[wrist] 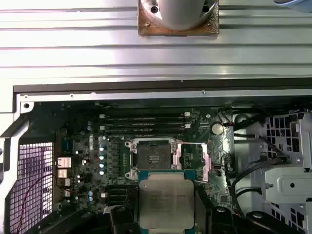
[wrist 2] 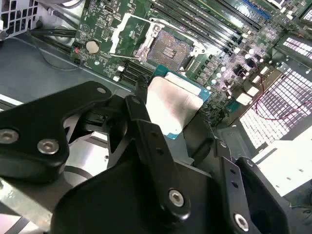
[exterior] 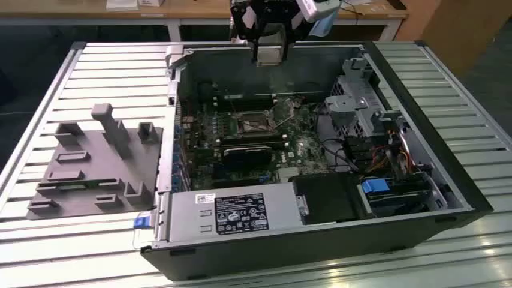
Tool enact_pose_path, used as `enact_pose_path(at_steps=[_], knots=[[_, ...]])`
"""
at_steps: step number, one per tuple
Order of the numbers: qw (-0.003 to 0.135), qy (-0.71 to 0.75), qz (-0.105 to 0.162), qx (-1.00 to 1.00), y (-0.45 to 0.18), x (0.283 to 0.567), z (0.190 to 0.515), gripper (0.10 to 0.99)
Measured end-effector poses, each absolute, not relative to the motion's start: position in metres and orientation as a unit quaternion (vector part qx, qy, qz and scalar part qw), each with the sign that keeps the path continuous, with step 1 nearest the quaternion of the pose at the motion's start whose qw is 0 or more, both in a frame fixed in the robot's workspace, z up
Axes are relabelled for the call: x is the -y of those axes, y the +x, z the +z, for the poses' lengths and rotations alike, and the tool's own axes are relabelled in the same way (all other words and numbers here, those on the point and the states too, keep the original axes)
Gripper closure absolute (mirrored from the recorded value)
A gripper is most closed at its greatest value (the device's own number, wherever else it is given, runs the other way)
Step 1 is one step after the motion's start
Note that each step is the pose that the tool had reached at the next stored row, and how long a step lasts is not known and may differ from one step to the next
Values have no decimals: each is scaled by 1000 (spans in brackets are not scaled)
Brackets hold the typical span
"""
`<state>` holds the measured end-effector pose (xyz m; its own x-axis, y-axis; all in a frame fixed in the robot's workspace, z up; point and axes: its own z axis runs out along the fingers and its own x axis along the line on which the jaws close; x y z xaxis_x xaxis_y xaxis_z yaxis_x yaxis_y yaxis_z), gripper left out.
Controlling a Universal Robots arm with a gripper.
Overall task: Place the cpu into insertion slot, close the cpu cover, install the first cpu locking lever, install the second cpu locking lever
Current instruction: 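Place the cpu into insertion slot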
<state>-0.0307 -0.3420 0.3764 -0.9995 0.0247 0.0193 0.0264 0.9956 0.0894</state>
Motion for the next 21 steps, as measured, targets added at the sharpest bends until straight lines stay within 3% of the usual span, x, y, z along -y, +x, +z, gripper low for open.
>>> enact_pose_path(at_steps=[21], knots=[[9, -13, -45, 999, -31, 342, 368, 545]])
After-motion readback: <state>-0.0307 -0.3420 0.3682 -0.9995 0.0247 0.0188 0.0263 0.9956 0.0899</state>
